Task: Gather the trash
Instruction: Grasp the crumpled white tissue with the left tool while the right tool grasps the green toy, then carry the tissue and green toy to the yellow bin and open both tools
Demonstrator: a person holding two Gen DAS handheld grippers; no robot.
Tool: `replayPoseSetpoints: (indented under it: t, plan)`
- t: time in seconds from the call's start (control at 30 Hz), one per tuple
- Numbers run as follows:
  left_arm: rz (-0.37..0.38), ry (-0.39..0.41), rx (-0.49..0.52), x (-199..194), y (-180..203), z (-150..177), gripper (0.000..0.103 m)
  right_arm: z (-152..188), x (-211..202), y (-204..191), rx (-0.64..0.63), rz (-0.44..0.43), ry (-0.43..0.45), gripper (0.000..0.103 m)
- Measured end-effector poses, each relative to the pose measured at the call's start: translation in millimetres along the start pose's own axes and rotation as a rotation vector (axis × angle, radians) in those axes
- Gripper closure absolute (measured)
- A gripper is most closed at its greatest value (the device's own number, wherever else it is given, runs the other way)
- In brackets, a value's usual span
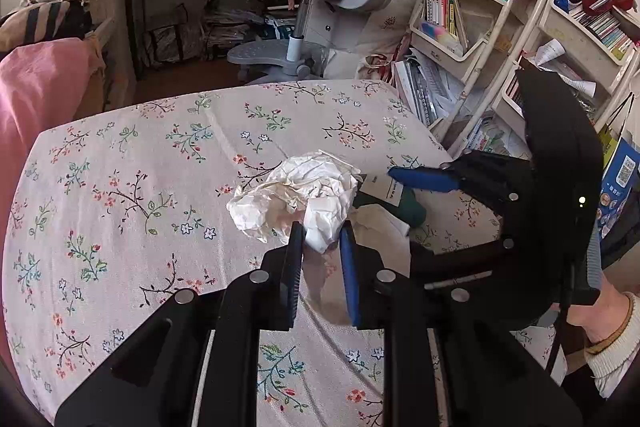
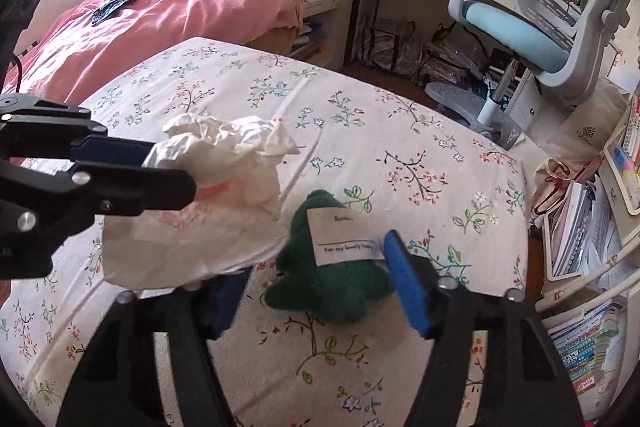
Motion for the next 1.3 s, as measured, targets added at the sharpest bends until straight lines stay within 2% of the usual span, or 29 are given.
replayPoseSetpoints:
  t: [0.17, 0.4, 0.57, 1.0, 1.3]
  plan:
    - [-0.057, -0.008, 0.022, -3, 6, 7, 0.085, 8, -9, -7, 0.000, -0.034, -0.006, 0.066]
    - [-0.179, 0.001, 0.060, -37, 14, 32, 0.085, 33, -42, -24, 0.019, -0.084, -0.021, 0.067]
    - [-0.229, 0.012, 0.024, -69, 15, 55, 0.085, 50, -71, -41, 0.029, -0.120, -0.008, 0.067]
    - [-0.326, 0.043, -0.013, -138, 26, 112, 0.085, 72, -119, -96, -0.013, -0.216, 0.050, 0.067]
    - [-0.356, 0.040, -0.053, -167, 33, 151, 0.085, 97, -147, -143, -0.084, -0.310, 0.066, 0.067]
Point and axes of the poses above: each gripper's, at about its wrist camera, not at the fingertips, and x roughly the way its jaws point, y to its right, z to its underside, the point moved 5 cm from there along x, roughly the way its jaws point
